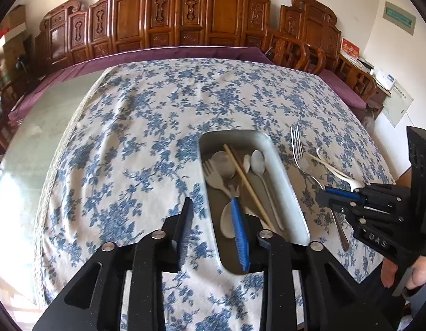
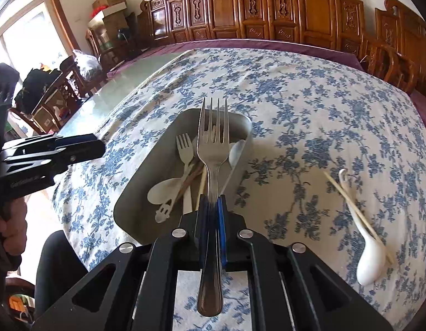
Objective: Organize utensils
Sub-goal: 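Carry the metal fork into the grey tray with the right gripper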
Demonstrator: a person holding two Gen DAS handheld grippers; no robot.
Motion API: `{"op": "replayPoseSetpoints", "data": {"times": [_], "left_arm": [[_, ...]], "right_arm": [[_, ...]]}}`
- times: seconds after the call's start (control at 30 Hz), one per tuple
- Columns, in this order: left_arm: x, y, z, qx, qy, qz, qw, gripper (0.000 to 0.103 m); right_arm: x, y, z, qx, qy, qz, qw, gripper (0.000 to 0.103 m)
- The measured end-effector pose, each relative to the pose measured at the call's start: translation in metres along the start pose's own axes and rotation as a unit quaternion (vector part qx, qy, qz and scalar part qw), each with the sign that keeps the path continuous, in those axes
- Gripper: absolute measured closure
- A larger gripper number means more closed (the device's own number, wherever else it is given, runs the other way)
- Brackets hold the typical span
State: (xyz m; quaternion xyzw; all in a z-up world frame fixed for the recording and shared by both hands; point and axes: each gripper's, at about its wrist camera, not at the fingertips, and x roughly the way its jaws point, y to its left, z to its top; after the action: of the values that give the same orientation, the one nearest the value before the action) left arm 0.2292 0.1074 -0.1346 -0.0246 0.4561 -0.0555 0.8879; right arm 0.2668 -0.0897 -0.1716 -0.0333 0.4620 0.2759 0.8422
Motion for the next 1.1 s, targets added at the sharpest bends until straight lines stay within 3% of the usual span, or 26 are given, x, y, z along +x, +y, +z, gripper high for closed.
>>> {"op": "replayPoseSetpoints", "data": {"times": [0.07,0.2,0.23,0.27,0.73,1.1], "left_arm": [[-0.003,0.005,-0.003,-0.004,-0.002,0.004,1.0,0.062],[-0.005,0.017,-0.006,-0.014,0.0,0.01,0.9999,0.053],[-0.005,0.021,-0.007,-0.017,0.0,0.011,0.9998,0.041],[-0.006,0.023,-0.008,-0.018,-0.003,0.012,0.9998,0.036],[-0.001,0.045,-0.019,-0.041,0.008,0.028,0.9988,0.031],[-0.001,0.047,-0.019,-0.043,0.009,0.031,0.9986,0.031]], "right_arm": [[0.005,0.003,0.002,0.0,0.003,0.002,1.0,0.094],[0.016,0.009,0.011,0.001,0.007,0.009,1.0,0.094],[0.018,0.01,0.013,0.0,0.007,0.009,1.0,0.094],[0.02,0.011,0.015,-0.001,0.007,0.009,1.0,0.094],[0.068,0.021,0.035,0.013,0.038,0.015,0.999,0.094],[0.092,0.038,0.03,0.019,0.068,0.037,0.997,0.094]]}}
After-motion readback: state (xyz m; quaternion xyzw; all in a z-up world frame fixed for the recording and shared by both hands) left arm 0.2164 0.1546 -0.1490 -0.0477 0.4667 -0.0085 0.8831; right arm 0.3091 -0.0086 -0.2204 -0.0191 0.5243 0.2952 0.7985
